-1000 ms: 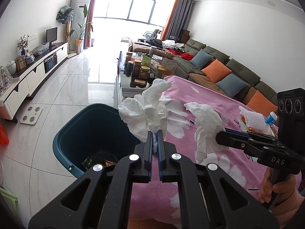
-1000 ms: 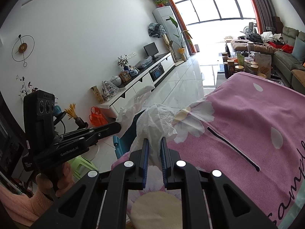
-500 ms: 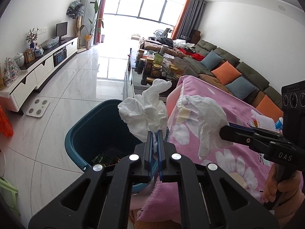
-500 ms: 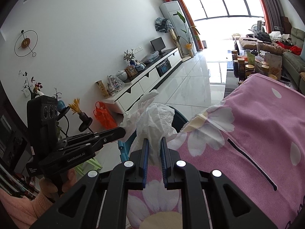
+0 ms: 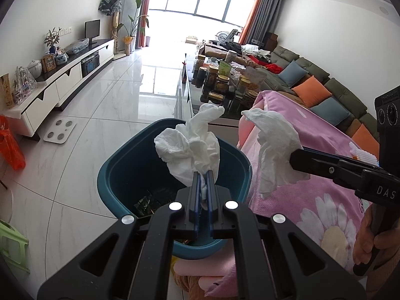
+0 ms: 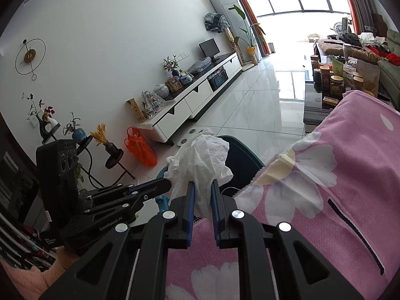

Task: Collect trash
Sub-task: 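Open the left gripper while the right gripper opens, dropping both tissues in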

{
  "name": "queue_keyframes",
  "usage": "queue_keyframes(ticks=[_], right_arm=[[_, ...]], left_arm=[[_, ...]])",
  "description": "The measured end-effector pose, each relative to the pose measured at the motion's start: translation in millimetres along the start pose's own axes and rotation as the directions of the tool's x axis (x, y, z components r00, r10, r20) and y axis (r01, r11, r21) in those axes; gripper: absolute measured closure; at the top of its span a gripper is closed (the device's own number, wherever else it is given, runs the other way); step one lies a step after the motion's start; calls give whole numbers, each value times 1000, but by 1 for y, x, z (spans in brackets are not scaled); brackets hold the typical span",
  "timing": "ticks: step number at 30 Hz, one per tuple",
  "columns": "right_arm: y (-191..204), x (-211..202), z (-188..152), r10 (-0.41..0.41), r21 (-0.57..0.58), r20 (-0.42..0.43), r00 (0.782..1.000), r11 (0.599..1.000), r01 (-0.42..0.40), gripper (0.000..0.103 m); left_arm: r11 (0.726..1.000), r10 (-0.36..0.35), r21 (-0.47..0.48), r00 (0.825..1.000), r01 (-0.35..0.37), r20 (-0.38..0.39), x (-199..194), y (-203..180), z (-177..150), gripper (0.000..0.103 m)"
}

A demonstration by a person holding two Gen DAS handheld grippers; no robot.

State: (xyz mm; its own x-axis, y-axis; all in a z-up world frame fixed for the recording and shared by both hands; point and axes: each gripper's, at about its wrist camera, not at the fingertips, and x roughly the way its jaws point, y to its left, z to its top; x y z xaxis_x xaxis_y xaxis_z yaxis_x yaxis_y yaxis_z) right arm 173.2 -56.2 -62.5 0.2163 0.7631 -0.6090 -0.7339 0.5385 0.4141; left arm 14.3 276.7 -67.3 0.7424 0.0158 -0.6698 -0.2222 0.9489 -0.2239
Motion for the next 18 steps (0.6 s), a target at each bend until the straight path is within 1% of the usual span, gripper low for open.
queue_keyframes(ticks=[2, 12, 18], right_arm=[[0, 7, 3, -2, 4, -9, 1000, 1000, 2, 91], [4, 33, 11, -13, 8, -45, 999, 1000, 14, 91], [1, 46, 16, -25, 21, -68, 997, 999, 27, 90]], left_arm=[[1000, 12, -2, 1000, -13, -6, 5, 3, -1, 98], [999, 29, -18, 999, -30, -41, 25, 8, 1, 96], [999, 40, -17, 998, -41, -50, 35, 5, 3, 95]])
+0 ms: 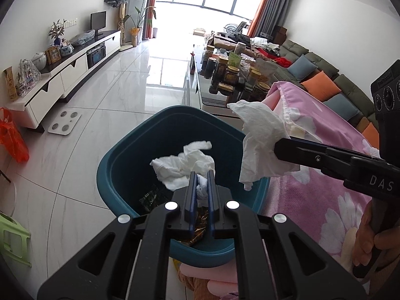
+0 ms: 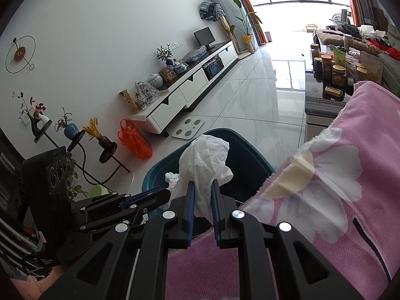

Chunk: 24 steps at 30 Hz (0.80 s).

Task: Collect trash
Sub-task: 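Open the left gripper while the right gripper opens, dropping both tissues in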

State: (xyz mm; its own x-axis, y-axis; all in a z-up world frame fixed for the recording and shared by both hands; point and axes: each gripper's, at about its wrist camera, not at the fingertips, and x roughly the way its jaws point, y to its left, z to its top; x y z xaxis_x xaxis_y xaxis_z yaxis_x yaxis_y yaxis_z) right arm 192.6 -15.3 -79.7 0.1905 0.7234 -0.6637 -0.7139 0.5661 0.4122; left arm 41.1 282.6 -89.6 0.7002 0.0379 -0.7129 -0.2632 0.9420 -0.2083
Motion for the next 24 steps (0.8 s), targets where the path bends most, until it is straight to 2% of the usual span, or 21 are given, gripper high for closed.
queue_keyframes(ticks=[5, 9, 20, 24], right_arm=[[-1, 6, 4, -5, 12, -14, 1000, 1000, 5, 87], [-1, 9, 5, -9, 18, -17, 1000, 1000, 9, 79], [-8, 0, 3, -8, 31, 4, 1000, 999, 8, 79], [-7, -10, -1, -16, 17, 24, 1000, 1000, 15, 77]], left_arm=[[1000, 1, -1, 1000, -1, -3, 5, 0, 1, 95], [1000, 5, -8, 1000, -5, -2, 8, 1, 1, 85], [1000, 15, -1, 999, -15, 32, -2, -5, -1, 69], [1000, 16, 15, 998, -17, 62, -14, -11, -3, 55]])
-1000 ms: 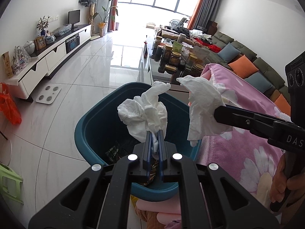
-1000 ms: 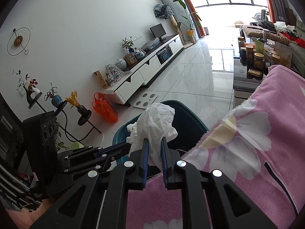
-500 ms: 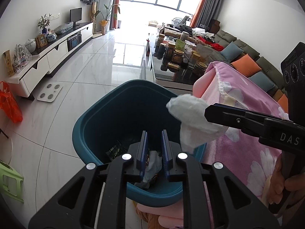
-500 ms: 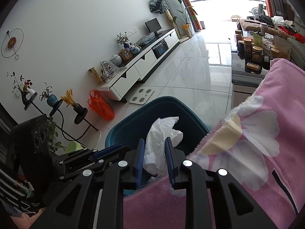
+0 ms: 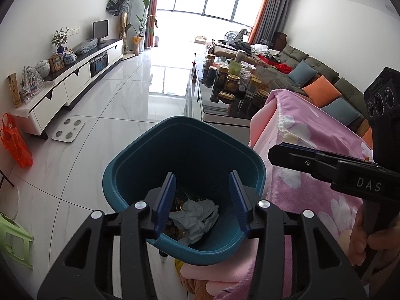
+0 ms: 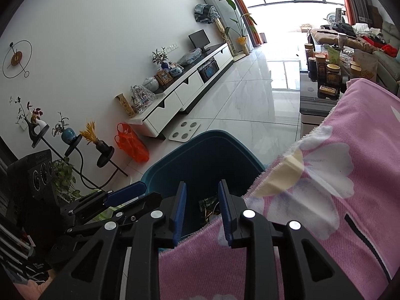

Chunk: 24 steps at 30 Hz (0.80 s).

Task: Collect trash
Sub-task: 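Open the left gripper while the right gripper opens, dropping both tissues in, then move both grippers back over the blue-dotted paper cups on the table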

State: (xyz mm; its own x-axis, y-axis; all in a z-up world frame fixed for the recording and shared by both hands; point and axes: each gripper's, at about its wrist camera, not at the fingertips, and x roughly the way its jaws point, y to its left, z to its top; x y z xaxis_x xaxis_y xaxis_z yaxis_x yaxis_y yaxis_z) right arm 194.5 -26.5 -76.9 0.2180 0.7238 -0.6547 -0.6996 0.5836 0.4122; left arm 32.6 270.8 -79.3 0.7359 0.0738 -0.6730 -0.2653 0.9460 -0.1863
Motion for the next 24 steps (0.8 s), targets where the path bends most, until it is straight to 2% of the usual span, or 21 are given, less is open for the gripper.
queue_keyframes(ticks=[2, 4, 10, 18, 24], right_arm=[[1, -6, -2, -6, -7, 12, 1000, 1000, 6, 76], [0, -14, -6, -14, -15, 29, 999, 1000, 15, 73], [-8, -46, -17, -48, -28, 87, 995, 998, 50, 67], [-24, -97, -41, -117, -25, 159, 980, 992, 122, 62], [-41, -131, -65, -185, 9, 197, 963, 982, 187, 60]], left_arm=[[1000, -1, 12, 1000, 1, 16, -7, -4, -1, 54], [1000, -5, 17, 1000, 5, 31, -15, -8, -2, 46], [998, -29, 55, 997, 26, 66, -35, -26, -6, 35], [987, -102, 137, 991, 89, 90, -53, -69, -15, 28], [967, -176, 196, 982, 160, 66, -56, -108, -23, 27]])
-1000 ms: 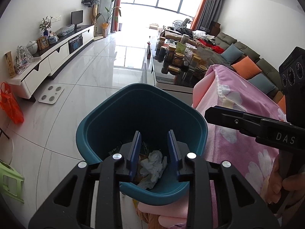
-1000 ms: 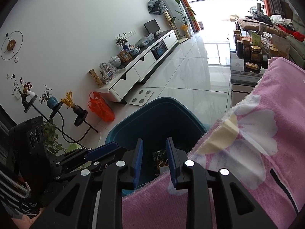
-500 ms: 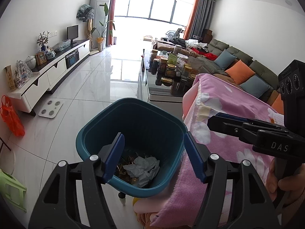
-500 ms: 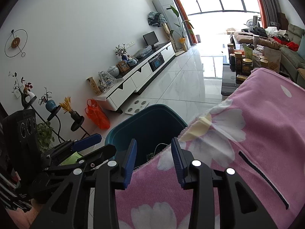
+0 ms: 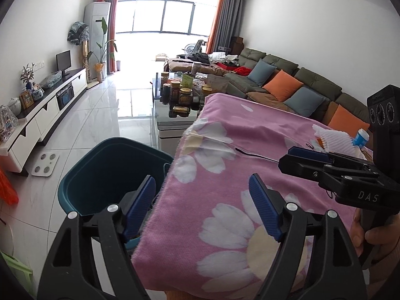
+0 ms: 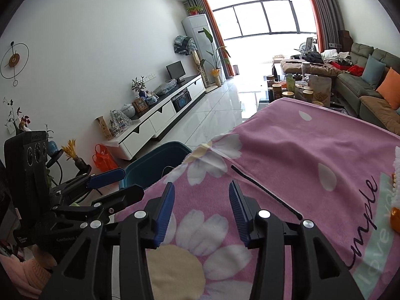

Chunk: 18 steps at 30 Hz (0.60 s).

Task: Collect trash
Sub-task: 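Move both grippers back over the blue-dotted paper cups on the table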

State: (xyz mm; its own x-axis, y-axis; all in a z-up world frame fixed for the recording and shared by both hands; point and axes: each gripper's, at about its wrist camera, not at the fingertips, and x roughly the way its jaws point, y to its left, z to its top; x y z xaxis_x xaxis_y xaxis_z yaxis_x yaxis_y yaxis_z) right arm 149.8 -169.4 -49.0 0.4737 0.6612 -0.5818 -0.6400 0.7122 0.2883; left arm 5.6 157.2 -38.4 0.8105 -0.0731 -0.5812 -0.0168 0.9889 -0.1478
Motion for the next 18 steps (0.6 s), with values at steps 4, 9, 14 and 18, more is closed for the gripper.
queue_keyframes(ticks=[4, 9, 14, 18], right_arm=[[-19, -23, -17, -51, 28, 17, 999, 998, 50, 60], [-51, -52, -36, -143, 101, 33, 989, 985, 139, 59], [-84, -86, -54, -233, 178, 55, 971, 959, 220, 59], [-108, -112, -62, -296, 229, 78, 952, 935, 272, 59]], left_arm=[[997, -66, 26, 998, 66, -22, 8, -23, -3, 27], [985, -145, 87, 988, 150, -56, 18, -62, -6, 27], [964, -210, 148, 974, 221, -86, 33, -101, -4, 27], [942, -256, 193, 960, 275, -117, 42, -132, -3, 27]])
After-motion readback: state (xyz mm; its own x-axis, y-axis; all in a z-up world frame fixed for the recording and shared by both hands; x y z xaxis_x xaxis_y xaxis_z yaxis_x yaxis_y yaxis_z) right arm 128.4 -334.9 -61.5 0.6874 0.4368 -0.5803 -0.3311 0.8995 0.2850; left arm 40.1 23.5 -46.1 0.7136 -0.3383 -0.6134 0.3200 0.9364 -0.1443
